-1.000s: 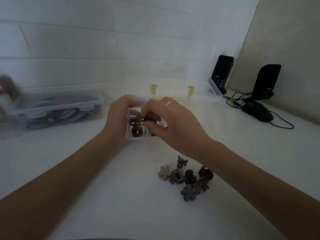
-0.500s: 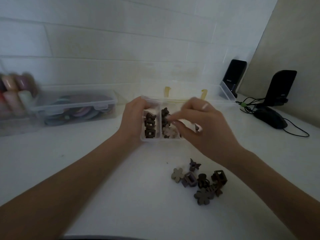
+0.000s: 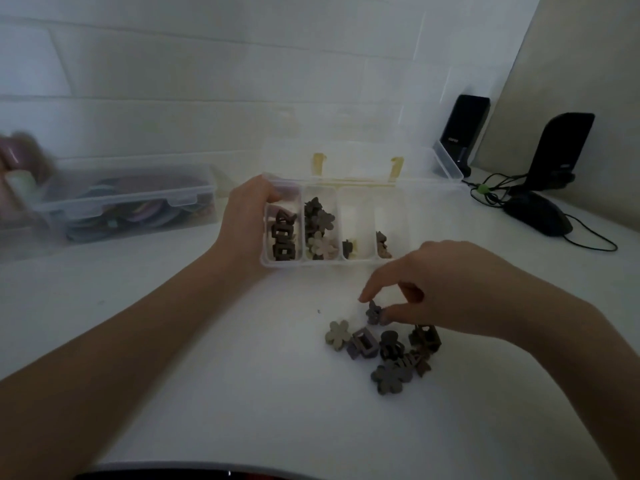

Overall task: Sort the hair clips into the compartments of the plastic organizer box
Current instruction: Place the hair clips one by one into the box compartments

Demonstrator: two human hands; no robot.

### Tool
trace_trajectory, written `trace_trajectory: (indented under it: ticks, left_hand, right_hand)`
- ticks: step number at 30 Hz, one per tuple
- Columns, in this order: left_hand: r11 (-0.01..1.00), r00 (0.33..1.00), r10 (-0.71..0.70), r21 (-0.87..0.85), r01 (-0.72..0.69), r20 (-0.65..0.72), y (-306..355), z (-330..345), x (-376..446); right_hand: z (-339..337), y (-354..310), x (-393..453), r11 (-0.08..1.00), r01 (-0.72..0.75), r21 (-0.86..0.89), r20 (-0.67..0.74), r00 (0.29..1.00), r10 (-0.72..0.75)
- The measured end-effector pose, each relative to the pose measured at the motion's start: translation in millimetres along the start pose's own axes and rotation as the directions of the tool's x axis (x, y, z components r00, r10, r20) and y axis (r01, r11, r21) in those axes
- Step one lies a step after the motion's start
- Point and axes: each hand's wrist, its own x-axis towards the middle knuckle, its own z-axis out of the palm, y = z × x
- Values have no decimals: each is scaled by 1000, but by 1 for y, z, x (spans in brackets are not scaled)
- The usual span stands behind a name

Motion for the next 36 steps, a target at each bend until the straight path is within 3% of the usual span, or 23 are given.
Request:
trace_trajectory:
  ticks: [5,9,11,13,17,21,24,29,36]
  left_hand:
    - [998,999,42,36,-42,-9,-3,-3,4]
    - [991,996,82,106,-78,-37,-3,-4,5]
    - [992,996,80,98,-76,-39,-3,-3,5]
    - [996,997,67,67,-66,-24,-3,-2,5]
    - [988,995,98,117,-97,3,-3,-8,9]
    - [980,994,109,168,-109,10,-1,-20,16]
    - [989,996,70,126,-76,48,1,-23,16]
    - [990,997,-43,140,33,69,0,-26,18]
    - [988,995,-78,134,70,54,0,-25,17]
  right_hand:
    - [4,-4,1,993,98,63,-80,992,-93]
    - [2,-12,0,879,265,397,-303,942,-148]
    - [3,-12,0,824,288,488,-375,922,-100]
    - [5,-7,3,839,274,470,-462,886,-31]
    - [6,13,8,861,222,457,-651,743,154]
    - [2,33,5,808,167,565,-686,639,348]
    - [4,37,3,843,161,513,-706,638,308]
    - [17,40,9,974,19,227,-650,748,136]
    - [17,39,9,989,50,136,-667,743,54]
